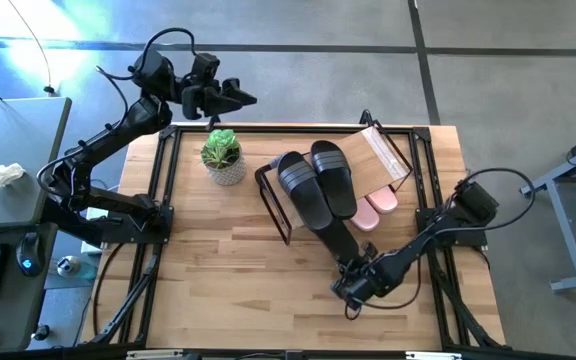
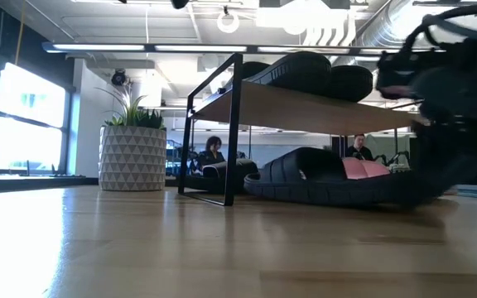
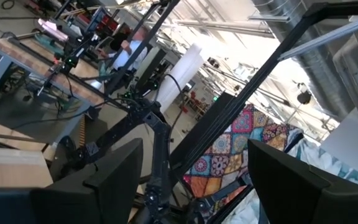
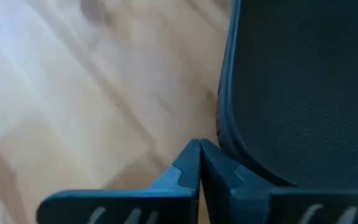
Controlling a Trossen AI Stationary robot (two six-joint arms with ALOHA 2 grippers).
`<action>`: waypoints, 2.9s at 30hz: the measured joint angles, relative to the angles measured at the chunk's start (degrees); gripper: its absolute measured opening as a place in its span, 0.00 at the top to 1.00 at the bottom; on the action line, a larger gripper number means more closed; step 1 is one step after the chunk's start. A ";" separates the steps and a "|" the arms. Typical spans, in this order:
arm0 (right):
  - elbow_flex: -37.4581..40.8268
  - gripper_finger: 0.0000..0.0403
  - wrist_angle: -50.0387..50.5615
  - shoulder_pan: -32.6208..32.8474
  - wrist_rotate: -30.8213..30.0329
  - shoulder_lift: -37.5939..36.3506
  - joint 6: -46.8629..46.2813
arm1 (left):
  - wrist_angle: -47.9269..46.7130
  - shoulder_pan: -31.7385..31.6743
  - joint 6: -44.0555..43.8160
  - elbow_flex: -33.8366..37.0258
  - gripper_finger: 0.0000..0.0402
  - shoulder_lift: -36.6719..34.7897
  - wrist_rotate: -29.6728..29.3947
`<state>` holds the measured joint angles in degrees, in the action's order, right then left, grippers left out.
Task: Pick and place slides into the shelf
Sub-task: Put the top black slipper under the shelf, then put the black slipper under the shelf
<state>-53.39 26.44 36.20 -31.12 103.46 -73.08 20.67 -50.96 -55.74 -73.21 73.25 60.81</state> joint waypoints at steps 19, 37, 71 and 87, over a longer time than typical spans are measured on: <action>0.00 1.00 -0.62 -7.31 -0.58 0.00 5.18 | -50.26 0.00 31.97 0.00 0.33 -0.02 -3.29; -0.20 1.00 -6.71 -1.86 5.96 0.00 4.99 | -59.18 -0.74 37.23 0.00 0.33 12.00 -31.82; -0.22 1.00 -15.16 -0.54 15.57 0.00 0.71 | -72.60 -0.74 98.84 -9.30 0.33 31.65 -38.16; -0.13 1.00 -15.09 -1.83 15.72 0.00 2.58 | -59.09 6.79 109.28 -3.02 0.33 31.76 -46.52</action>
<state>-53.52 11.35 34.37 -15.40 103.46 -70.50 -38.42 -44.17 53.54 -76.23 105.01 14.29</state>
